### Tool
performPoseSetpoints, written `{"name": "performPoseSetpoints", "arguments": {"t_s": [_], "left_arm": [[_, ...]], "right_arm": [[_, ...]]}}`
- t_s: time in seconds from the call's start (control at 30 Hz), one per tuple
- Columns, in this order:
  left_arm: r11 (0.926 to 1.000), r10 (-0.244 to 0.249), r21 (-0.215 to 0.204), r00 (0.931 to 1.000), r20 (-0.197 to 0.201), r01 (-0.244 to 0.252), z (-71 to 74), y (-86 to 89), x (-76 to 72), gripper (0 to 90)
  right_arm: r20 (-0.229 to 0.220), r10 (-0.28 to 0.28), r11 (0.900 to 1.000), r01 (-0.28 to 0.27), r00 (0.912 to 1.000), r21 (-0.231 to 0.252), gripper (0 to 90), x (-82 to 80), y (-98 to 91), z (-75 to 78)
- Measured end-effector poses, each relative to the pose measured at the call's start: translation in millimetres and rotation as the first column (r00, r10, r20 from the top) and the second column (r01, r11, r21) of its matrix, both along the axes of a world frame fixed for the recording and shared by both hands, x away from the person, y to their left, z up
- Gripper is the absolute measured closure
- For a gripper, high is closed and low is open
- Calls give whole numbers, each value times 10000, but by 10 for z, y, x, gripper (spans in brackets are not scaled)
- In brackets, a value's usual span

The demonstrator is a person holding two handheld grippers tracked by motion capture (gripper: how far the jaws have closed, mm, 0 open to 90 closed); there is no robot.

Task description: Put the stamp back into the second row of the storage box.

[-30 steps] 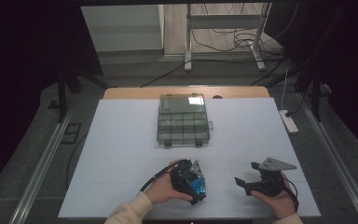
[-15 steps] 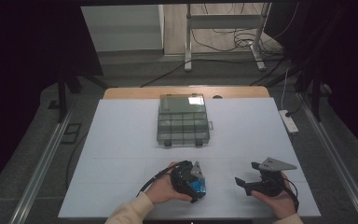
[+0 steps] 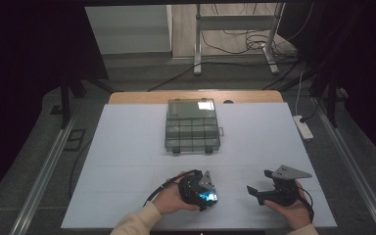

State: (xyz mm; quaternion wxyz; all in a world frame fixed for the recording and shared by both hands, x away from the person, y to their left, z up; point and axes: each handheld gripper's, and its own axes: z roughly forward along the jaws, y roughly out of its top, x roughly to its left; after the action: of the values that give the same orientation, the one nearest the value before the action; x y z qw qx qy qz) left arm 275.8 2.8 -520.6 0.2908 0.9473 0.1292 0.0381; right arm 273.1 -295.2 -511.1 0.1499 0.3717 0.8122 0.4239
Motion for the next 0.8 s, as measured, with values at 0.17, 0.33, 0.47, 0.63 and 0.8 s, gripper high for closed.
{"name": "performPoseSetpoints", "arguments": {"t_s": [0.17, 0.33, 0.47, 0.63, 0.8], "left_arm": [[10000, 27, -61, 10000, 38, -27, 20, 12, -6, 408], [9996, 55, -263, 10000, 60, -53, 69, 39, -17, 408], [9991, 95, -411, 9999, 101, -91, 101, 59, -16, 408], [9977, 232, -641, 9996, 133, -223, 161, 95, -19, 408], [9960, 274, -864, 9992, 299, -247, 257, 144, -28, 408]], "right_arm": [[4, -22, 10000, 22, 10000, 5, 79, -2, -2, 3], [21, -20, 10000, 20, 10000, 32, 79, -2, -2, 3], [18, -11, 10000, 11, 10000, 52, 79, -4, -1, 4], [8, -41, 10000, 41, 10000, 31, 79, -5, -4, 4], [14, -21, 10000, 21, 10000, 44, 79, -5, 2, 2]]}}
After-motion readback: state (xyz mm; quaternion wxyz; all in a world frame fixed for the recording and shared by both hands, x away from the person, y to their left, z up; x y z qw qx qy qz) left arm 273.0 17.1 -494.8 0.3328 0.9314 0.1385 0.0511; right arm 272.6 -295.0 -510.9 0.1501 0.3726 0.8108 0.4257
